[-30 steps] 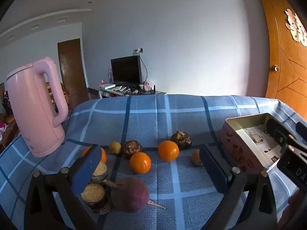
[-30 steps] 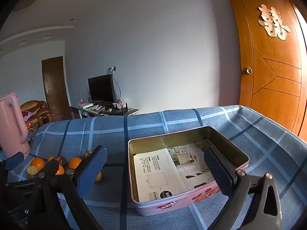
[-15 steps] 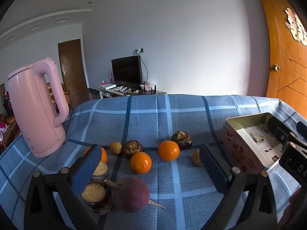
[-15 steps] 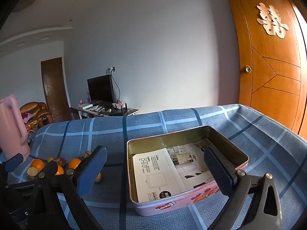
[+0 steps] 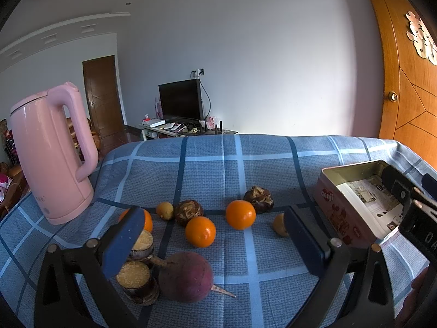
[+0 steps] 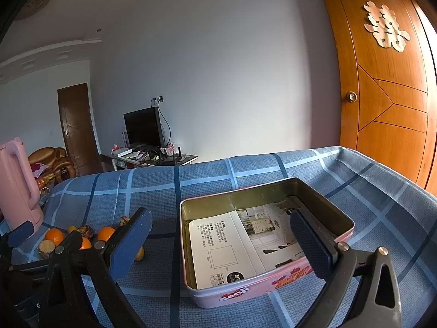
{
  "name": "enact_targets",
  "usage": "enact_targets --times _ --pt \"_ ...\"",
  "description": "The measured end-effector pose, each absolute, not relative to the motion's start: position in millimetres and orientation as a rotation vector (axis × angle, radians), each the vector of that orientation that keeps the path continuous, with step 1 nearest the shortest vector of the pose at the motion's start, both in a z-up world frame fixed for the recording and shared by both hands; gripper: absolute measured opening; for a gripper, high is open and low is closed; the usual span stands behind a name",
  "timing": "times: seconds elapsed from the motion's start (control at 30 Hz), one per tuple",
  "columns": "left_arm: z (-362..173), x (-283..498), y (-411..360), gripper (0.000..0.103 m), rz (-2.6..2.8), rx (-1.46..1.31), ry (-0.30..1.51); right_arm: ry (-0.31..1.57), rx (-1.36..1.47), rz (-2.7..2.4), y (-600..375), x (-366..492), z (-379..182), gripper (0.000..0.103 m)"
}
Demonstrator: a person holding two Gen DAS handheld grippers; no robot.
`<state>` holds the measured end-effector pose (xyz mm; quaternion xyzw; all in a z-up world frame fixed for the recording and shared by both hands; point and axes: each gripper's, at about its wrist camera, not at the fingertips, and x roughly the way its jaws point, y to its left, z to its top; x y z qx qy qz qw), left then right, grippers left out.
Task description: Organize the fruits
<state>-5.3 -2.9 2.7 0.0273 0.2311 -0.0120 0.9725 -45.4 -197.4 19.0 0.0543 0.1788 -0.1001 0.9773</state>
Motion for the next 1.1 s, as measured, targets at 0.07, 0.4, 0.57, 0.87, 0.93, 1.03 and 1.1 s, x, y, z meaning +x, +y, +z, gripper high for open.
enact_targets --times 0.07,0.4,0.57,0.87,0.93,1.03,1.1 --pt "2.7 -5.4 -2.9 0.103 -0.025 0.056 0.467 0.361 0.109 -0.202 -197.0 -45.5 18.8 0.102" --pt "2.0 -5.3 -2.2 0.103 -0.025 0.054 0.468 0.365 0.115 -0.200 -197.8 -45.6 18.0 0.102" --pt "2.0 -5.3 -2.2 0.103 -0.025 0.055 0.469 0.364 0.120 -0.200 -197.2 -45.9 17.2 0.102" --pt "1.2 -5.1 -2.2 0.103 -0.025 0.055 0.469 0.368 0.121 -0.200 -199.2 -44.8 17.3 0.102" --pt "1.3 -5.0 -2.3 0.103 -0.025 0.055 0.470 0.368 0.122 -0.200 -198.5 -44.9 17.1 0.102" --pt "1.3 -5.0 -2.3 0.103 -0.025 0.055 0.470 0.366 0.122 -0.200 -198.6 -44.9 17.2 0.102" --pt "1.3 -4.9 -2.3 0.103 -0.025 0.055 0.470 0.367 0.122 -0.200 -199.3 -44.8 17.3 0.102"
